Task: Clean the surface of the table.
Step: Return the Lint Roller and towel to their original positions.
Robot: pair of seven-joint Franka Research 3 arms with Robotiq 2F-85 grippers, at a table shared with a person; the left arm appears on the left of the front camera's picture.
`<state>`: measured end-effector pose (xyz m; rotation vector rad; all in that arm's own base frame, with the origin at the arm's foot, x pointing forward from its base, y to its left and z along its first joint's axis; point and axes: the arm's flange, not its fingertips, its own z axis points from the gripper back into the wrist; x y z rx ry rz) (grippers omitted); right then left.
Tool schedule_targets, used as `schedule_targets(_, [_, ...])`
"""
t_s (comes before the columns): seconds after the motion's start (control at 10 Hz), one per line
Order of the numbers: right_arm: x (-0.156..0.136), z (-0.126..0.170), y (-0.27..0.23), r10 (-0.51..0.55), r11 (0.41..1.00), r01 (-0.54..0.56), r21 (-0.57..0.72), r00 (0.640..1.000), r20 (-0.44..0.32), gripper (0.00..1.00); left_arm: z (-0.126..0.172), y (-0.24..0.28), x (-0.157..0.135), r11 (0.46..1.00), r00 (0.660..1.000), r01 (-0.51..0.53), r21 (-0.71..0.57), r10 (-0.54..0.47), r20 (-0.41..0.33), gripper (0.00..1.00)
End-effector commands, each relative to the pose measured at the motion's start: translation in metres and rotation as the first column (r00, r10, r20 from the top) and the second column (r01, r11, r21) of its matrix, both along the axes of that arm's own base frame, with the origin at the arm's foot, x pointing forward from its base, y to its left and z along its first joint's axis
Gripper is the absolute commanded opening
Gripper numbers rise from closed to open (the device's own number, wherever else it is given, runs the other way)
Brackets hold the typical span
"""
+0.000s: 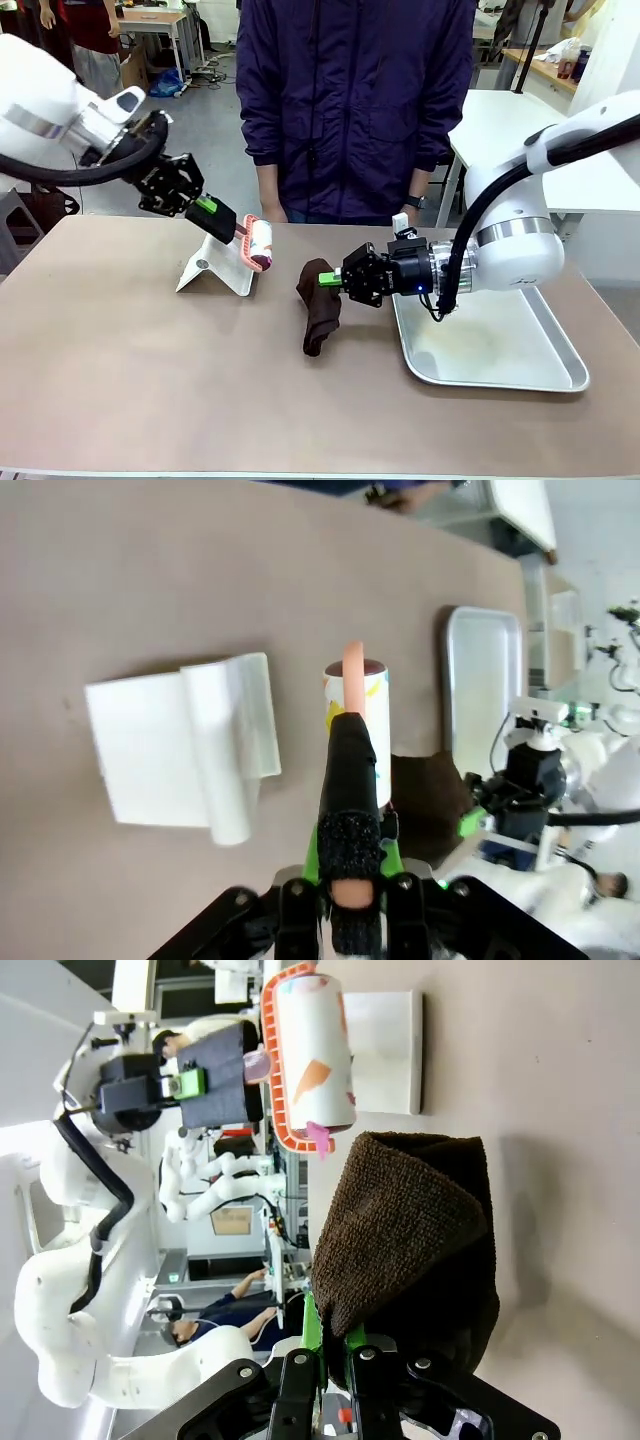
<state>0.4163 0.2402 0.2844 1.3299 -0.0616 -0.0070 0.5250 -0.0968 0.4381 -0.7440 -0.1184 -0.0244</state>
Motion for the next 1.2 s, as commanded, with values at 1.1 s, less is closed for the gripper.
schedule_targets(1.1, [0.005,-0.014,0.000,0.023,1.000,-0.023,-0.010,1.000,0.011,0.09,-0.003,-0.026,0.038,0.968,0.994,0.007,0.250,0.021,-0.109,0.22])
